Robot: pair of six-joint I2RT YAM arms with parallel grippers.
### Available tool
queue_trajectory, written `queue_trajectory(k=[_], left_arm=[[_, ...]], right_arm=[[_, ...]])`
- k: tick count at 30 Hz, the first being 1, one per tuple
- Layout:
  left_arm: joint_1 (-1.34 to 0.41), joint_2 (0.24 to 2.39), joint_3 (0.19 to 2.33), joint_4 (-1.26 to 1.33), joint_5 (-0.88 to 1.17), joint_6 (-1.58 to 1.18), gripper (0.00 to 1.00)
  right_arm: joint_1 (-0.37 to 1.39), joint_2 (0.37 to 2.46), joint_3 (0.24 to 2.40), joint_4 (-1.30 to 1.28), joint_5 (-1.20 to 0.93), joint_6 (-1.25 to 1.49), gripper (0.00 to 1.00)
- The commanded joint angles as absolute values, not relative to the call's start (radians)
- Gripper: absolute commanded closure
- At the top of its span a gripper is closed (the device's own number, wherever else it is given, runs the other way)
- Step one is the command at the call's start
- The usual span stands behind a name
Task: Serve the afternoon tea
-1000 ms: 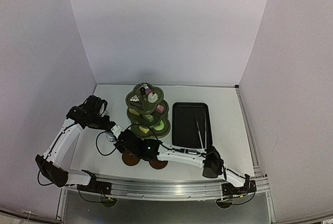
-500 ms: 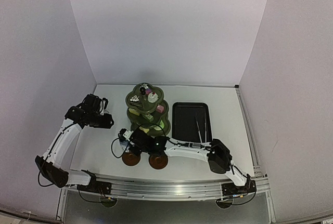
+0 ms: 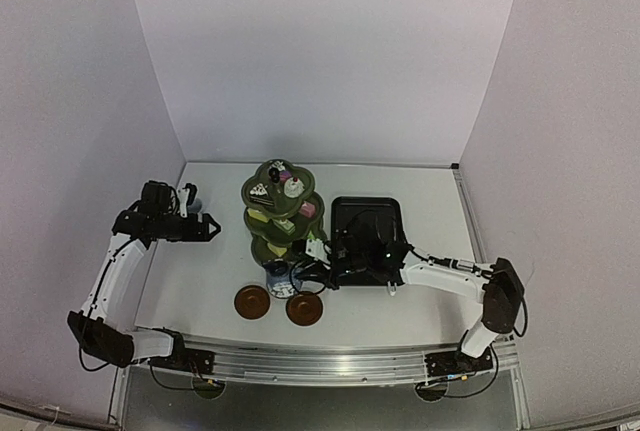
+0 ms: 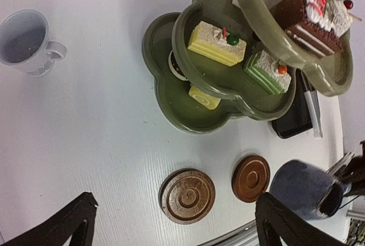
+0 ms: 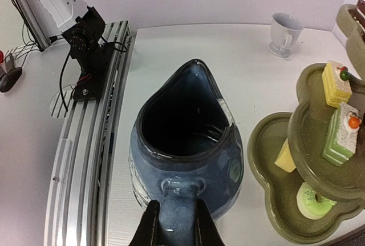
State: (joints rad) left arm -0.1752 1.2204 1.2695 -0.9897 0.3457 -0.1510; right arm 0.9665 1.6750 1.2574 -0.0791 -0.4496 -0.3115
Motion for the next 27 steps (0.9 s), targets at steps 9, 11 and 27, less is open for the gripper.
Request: queue_trajectory(k=[9,11,27], left_arm=[[-0.047,1.299,1.185,-0.93,0.517,0.066,0.0],[-0.046,1.303,1.163,-0.921,0.508,0.083,0.0],[-0.004,1.297,1.018,-0.853,0.55,0.081,0.0]], right_arm=[[0.883,1.548,0.989,0.23,-0.66,-0.504,1.0],[0.884,1.538,0.932,0.262,-0.631,-0.529,1.0],[0.884,1.673,0.787,0.618,-0.605,-0.53,1.0]])
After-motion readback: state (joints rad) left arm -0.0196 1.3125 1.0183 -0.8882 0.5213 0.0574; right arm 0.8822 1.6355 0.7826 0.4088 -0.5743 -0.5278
